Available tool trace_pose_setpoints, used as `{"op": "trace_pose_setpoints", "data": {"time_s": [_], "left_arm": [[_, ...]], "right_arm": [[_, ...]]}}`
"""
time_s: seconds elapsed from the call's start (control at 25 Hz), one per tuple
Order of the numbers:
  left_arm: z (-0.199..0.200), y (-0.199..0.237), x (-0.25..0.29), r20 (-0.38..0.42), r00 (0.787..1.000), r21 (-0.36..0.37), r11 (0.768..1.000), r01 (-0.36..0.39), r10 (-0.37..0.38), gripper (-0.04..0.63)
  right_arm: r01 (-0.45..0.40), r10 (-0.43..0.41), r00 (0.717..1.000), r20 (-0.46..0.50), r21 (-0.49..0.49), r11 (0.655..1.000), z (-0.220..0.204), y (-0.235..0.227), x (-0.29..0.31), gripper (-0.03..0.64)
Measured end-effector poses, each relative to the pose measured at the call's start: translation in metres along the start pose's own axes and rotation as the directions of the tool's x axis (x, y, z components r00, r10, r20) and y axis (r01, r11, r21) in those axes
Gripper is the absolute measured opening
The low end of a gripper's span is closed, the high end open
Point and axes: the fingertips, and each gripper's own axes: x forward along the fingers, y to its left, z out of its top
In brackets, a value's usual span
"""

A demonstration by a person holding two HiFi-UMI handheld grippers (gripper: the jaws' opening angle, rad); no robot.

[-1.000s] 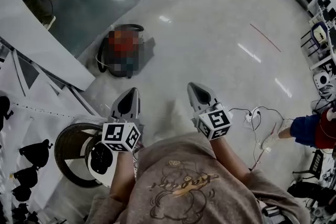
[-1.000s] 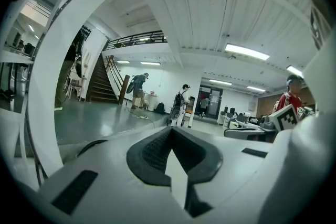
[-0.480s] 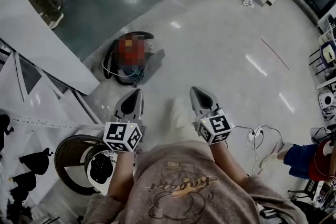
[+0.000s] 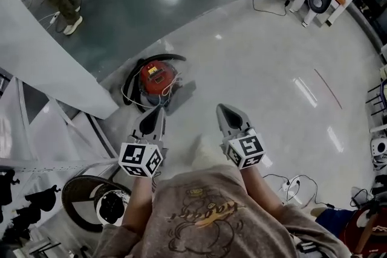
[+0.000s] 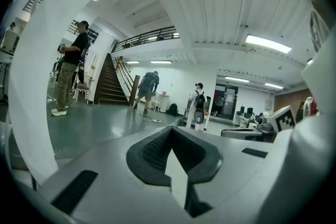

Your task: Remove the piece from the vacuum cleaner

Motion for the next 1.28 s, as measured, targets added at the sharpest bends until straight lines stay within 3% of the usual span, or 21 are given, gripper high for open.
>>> {"op": "trace_pose_setpoints", "data": {"time_s": [0.36,0.68,0.96,1.16,1.28], "left_arm": [[0.02,0.018,0.088,0.001,0.995,-0.007,0.995,-0.096,0.096,0.002],[0.022,0.032,0.113,-0.008,0.991,-0.008,0.991,-0.131,0.131,0.002],[0.033,0.042,0.12,0.001,0.993,0.001,0.993,-0.114,0.114,0.003],[0.031,0.053,0.128,-0.022,0.998,0.001,0.998,-0.06,0.06,0.005],[0.032,0.057,0.134,-0.021,0.999,-0.01,0.999,-0.035,0.035,0.112]], "right_arm": [[-0.12,0.12,0.993,-0.018,-0.018,0.993,0.025,-0.071,0.074,0.0],[-0.22,0.22,0.975,-0.015,-0.016,0.975,0.027,-0.075,0.11,0.0],[-0.229,0.229,0.973,0.019,-0.011,0.973,0.039,-0.074,0.119,0.002],[-0.227,0.227,0.973,0.041,0.007,0.974,0.04,-0.071,0.136,0.002],[-0.245,0.244,0.969,0.03,0.022,0.969,0.038,-0.067,0.144,0.068]]}}
